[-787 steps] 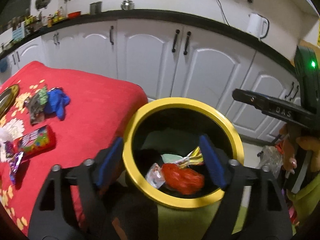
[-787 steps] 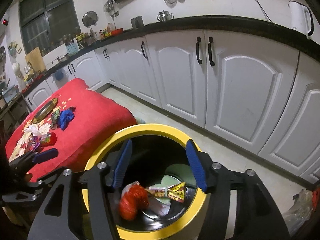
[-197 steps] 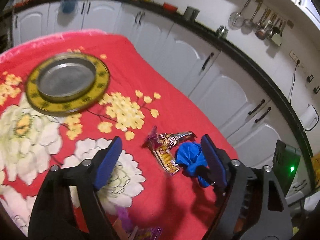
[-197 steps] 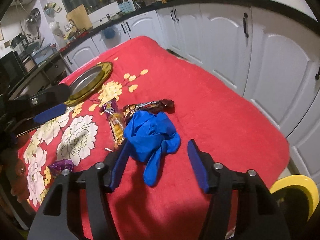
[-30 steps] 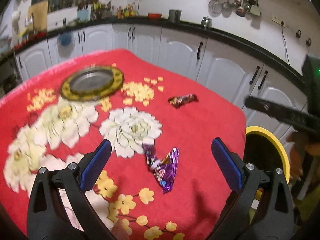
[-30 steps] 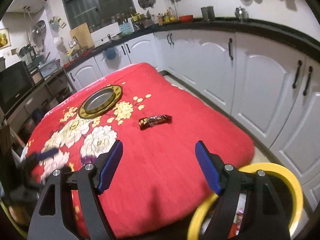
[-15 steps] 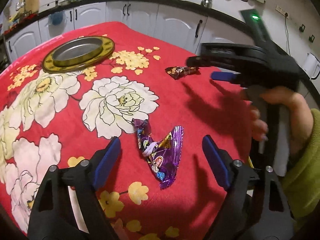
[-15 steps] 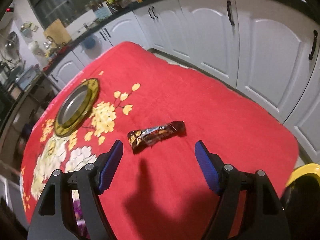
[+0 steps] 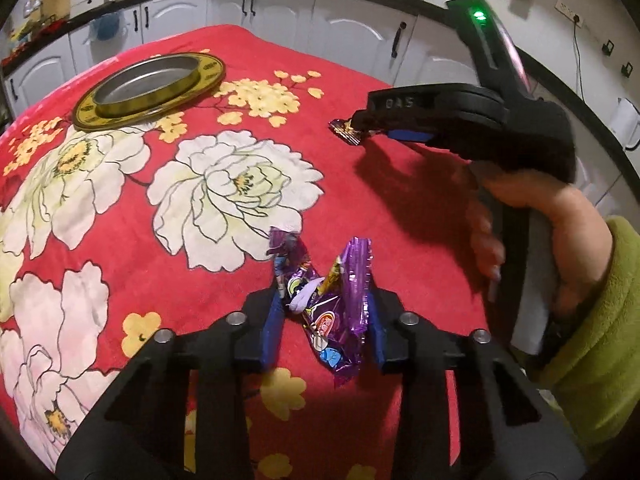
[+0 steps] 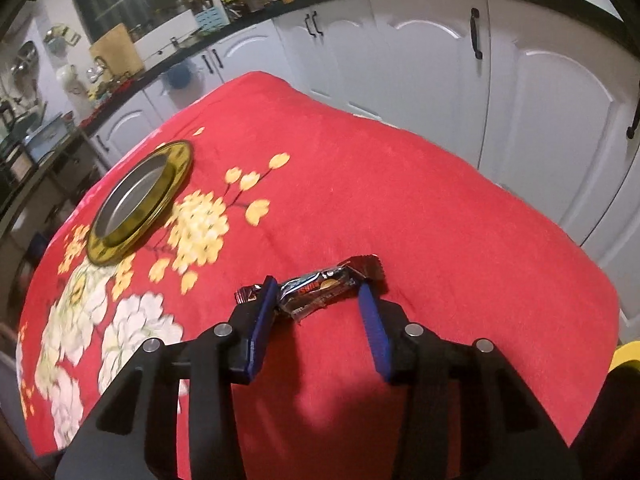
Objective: Collect trash
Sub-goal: 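Lift the purple wrapper and chocolate bar and carry them over the bin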
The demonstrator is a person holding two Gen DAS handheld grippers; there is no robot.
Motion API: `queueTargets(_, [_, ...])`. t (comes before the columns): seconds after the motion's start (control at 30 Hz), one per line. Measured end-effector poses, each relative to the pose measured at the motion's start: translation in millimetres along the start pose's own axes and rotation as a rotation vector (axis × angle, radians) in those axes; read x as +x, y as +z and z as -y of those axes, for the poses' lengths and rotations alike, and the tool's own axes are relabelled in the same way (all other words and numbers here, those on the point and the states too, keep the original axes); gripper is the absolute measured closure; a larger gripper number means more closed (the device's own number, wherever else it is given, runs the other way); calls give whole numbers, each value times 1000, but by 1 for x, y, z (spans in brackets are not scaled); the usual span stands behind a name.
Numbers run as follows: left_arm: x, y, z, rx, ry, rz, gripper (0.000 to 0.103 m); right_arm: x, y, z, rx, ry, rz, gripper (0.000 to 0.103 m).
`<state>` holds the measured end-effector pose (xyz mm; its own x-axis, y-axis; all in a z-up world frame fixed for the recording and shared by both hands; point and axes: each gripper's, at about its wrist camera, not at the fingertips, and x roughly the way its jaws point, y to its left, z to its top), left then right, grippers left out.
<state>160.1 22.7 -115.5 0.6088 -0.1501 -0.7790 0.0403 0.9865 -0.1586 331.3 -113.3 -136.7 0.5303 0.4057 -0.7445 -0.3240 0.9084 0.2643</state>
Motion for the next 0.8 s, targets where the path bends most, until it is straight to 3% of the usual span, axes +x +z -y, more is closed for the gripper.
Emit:
queueTargets(0.3, [-4, -1, 7, -26, -65, 7, 84, -46, -35, 20, -47, 41, 33, 63])
queueTargets(0.8, [-31, 4, 66, 30, -136, 101, 85, -142, -66, 88, 35, 31, 142, 63])
